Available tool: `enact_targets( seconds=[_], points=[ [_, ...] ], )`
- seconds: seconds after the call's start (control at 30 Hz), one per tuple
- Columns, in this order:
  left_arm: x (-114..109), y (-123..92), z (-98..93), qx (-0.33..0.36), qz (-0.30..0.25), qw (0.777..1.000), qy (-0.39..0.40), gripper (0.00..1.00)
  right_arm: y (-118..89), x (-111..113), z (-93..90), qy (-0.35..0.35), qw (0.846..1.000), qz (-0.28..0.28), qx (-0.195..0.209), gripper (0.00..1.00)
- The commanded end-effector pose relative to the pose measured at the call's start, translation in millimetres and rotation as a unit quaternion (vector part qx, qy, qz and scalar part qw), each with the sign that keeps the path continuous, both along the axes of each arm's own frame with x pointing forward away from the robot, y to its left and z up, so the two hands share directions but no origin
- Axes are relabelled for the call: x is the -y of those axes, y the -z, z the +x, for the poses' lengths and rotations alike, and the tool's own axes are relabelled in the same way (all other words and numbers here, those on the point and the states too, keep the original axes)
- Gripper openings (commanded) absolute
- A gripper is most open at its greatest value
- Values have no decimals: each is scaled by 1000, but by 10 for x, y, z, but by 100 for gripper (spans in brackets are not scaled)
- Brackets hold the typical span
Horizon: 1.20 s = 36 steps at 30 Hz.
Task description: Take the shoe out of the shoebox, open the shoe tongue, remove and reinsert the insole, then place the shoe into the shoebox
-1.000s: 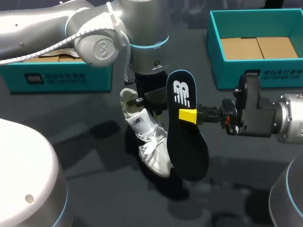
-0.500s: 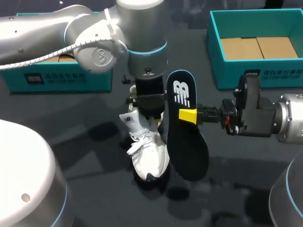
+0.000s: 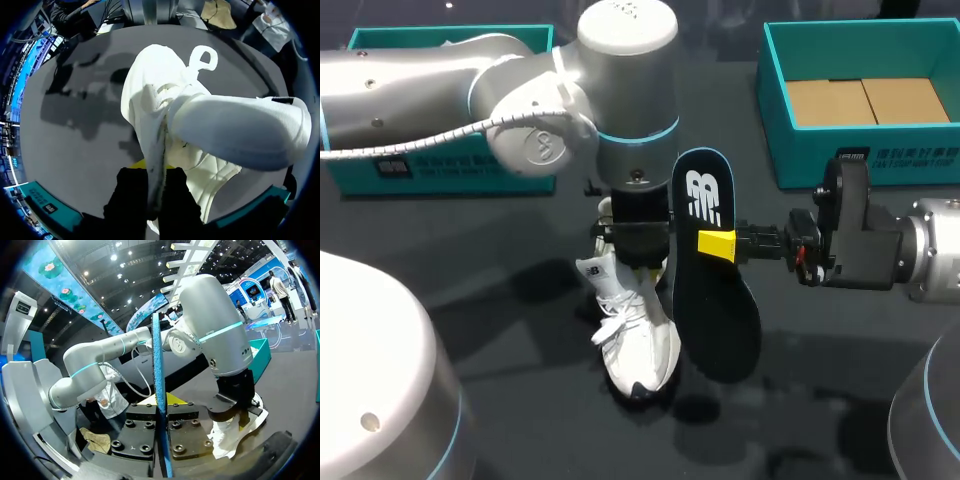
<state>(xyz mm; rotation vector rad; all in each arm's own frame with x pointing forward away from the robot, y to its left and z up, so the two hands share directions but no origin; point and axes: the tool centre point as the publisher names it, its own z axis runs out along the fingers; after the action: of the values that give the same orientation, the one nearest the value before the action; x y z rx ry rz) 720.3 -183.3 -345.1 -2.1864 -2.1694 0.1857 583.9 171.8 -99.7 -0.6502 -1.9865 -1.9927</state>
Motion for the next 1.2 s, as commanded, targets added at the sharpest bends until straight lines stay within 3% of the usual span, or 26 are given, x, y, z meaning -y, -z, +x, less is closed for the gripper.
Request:
enact_targets(
  seconds=[0.03, 0.9, 1.0, 1.1, 1.2],
  points=[
    [109, 77, 22, -2, 7, 1000, 6, 0, -53, -57, -42, 10, 1000, -3, 0, 0],
    [368, 409, 10, -2, 22, 999, 24, 0, -53, -57, -42, 10, 1000, -3, 0, 0],
    [392, 425, 15, -2, 18, 1000, 25, 11, -53, -57, -42, 10, 1000, -3, 0, 0],
    [403, 417, 23, -1, 17, 1000, 26, 31, -53, -57, -42, 10, 1000, -3, 0, 0],
    [411, 382, 40, -3, 7, 1000, 22, 38, -53, -57, -42, 10, 1000, -3, 0, 0]
  ],
)
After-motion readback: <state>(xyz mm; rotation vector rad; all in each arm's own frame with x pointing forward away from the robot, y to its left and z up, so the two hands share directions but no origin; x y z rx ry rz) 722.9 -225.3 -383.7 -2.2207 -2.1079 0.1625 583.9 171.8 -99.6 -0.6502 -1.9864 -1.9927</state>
